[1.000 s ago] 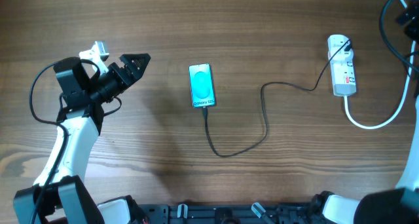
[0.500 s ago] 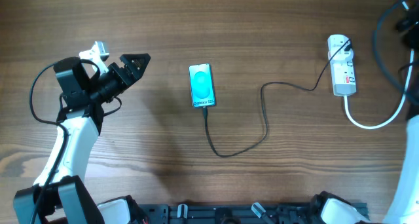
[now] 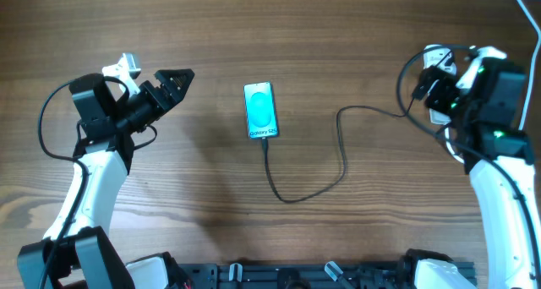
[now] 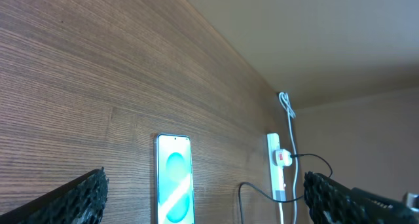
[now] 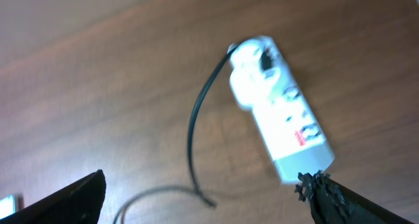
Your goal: Plug charger to phone and switch on socket
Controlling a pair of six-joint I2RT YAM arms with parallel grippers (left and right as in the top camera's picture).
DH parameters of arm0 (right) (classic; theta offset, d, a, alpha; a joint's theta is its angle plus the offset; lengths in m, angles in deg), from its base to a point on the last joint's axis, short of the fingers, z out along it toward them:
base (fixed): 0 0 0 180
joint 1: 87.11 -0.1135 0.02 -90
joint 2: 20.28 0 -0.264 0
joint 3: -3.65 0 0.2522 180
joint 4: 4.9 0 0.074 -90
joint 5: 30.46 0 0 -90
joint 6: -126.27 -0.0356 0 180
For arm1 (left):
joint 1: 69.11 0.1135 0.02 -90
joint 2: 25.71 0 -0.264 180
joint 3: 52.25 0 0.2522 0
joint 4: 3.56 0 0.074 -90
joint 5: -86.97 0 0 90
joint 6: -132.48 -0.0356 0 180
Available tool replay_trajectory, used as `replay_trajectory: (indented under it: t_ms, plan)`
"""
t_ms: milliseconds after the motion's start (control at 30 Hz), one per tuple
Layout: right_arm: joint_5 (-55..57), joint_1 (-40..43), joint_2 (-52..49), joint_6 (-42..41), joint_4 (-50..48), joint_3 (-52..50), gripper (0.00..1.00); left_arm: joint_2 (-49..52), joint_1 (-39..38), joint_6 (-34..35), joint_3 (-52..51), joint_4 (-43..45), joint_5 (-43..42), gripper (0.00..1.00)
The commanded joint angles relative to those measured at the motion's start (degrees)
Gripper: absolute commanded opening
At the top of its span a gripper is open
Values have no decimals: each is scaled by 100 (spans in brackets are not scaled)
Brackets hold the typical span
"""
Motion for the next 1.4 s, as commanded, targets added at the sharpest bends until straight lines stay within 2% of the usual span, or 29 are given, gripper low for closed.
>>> replay_trajectory:
  t_ms: [0,367,667,933,1067,1233,1367]
  plan:
    - [31,-146,101,105,-11,-420,100,-138,4,-94,101,11,9,100]
    - [164,-173,103,275,-136,-1700,100,-138,4,-94,101,11,9,100]
    - [177,-173,103,581,-413,-2197,100,-138,4,-94,101,11,9,100]
    - [179,-175,151,557,-1250,-2949,100,-138,4,-94,101,11,9,100]
    - [-92,-173,229,634,-2127,-3414,100,-138,4,-94,101,11,9,100]
    - [-1327,-173,396,1915,-3180,-4140,100,-138,4,-94,101,11,9,100]
    - [-1517,-173,612,2057,-3648,-4516,100,-138,4,-94,101,11,9,100]
